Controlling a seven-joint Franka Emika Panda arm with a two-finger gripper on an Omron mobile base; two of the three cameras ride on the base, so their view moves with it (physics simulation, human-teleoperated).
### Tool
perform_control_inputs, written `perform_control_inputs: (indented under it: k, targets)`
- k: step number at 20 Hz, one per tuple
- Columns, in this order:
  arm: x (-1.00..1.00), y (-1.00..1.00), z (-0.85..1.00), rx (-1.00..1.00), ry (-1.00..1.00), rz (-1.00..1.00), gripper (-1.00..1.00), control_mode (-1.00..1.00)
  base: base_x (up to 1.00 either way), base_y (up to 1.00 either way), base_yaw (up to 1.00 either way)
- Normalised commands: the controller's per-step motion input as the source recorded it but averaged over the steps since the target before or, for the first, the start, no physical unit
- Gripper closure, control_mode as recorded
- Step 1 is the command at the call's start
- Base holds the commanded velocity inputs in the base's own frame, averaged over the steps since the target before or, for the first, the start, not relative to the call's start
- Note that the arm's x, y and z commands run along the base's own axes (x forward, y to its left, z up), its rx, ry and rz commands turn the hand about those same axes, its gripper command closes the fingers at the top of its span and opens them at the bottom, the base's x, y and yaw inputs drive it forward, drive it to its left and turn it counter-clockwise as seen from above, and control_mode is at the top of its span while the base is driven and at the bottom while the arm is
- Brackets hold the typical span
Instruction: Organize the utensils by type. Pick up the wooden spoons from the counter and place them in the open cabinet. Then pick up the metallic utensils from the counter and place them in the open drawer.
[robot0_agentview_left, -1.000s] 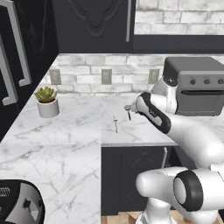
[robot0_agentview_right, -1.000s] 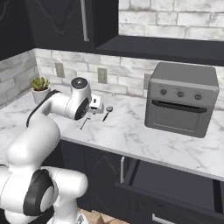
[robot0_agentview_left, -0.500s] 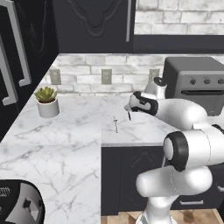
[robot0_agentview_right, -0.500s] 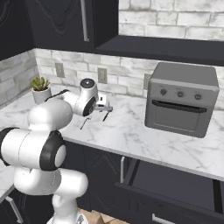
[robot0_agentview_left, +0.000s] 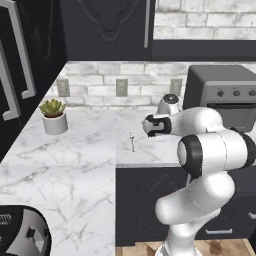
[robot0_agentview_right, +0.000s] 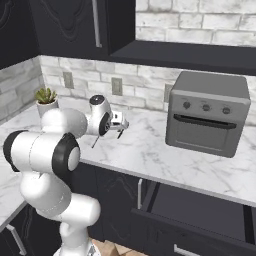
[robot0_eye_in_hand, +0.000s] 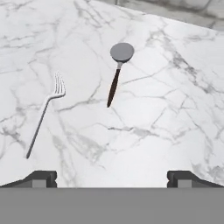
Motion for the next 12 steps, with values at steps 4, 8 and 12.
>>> perform_control_inputs:
  k: [4,8,12]
  targets:
    - [0.46,-0.01,-0.14,0.00,0.15,-0.15,-1.00,-1.00,0.00,0.00,0.00]
    - [0.46,0.00,-0.10,0.00,0.18,-0.18,-1.00,-1.00,0.00,0.00,0.00]
    - [0.44,0.00,-0.21,0.01,0.23,-0.15,-1.00,-1.00,0.00,0.00,0.00]
